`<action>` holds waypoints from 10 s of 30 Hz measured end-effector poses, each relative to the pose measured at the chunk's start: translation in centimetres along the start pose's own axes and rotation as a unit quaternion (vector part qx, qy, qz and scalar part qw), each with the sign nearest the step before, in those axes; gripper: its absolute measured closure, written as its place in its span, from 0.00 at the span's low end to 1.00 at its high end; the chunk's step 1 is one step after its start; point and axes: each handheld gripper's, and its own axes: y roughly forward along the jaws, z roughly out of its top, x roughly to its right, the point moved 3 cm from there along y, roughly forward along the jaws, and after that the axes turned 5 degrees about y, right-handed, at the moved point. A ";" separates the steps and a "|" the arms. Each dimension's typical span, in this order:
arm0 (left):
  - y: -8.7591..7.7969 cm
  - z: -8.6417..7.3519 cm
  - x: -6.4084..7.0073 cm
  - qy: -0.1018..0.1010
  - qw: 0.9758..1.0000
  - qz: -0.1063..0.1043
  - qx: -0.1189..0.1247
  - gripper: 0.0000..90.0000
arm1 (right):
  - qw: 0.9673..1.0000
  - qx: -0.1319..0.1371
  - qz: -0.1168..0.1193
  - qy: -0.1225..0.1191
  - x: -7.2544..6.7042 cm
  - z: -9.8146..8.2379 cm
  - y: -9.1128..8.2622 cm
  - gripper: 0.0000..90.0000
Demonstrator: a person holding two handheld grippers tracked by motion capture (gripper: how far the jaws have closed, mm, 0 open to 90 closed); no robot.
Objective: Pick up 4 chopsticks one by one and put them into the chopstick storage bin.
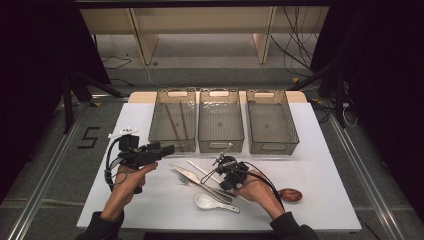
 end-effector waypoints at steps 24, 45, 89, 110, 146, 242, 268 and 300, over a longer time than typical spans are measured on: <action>0.2 -0.3 0.0 0.000 1.000 0.001 -0.005 0.24 | 0.999 -0.034 -0.018 -0.002 0.2 1.0 0.2 0.94; 0.6 -0.8 -0.5 -0.014 1.000 0.002 -0.014 0.24 | 1.000 0.015 0.002 -0.003 0.5 0.8 -1.0 0.95; 4.5 -4.3 0.5 -0.060 0.994 -0.030 -0.081 0.26 | 0.996 0.082 0.016 0.010 1.2 -0.4 -5.0 0.95; 6.9 -4.4 3.2 -0.126 0.986 -0.084 -0.067 0.26 | 0.990 0.143 0.013 0.000 0.7 -0.6 -8.3 0.95; 9.2 -4.0 6.0 -0.182 0.971 -0.143 -0.051 0.49 | 0.983 0.179 0.028 -0.025 -1.0 -0.4 -9.3 0.95; 5.2 10.4 -7.7 -0.099 0.994 0.038 -0.024 0.92 | 0.975 0.216 0.038 0.023 1.1 -4.5 -8.1 0.33; 9.4 9.5 -8.0 -0.083 0.991 0.072 -0.081 0.91 | 0.976 0.215 0.040 0.020 1.0 -4.5 -8.1 0.34; 5.7 9.4 -4.6 -0.056 0.997 0.011 -0.044 0.29 | 0.977 0.207 0.041 0.020 0.6 -4.4 -7.7 0.34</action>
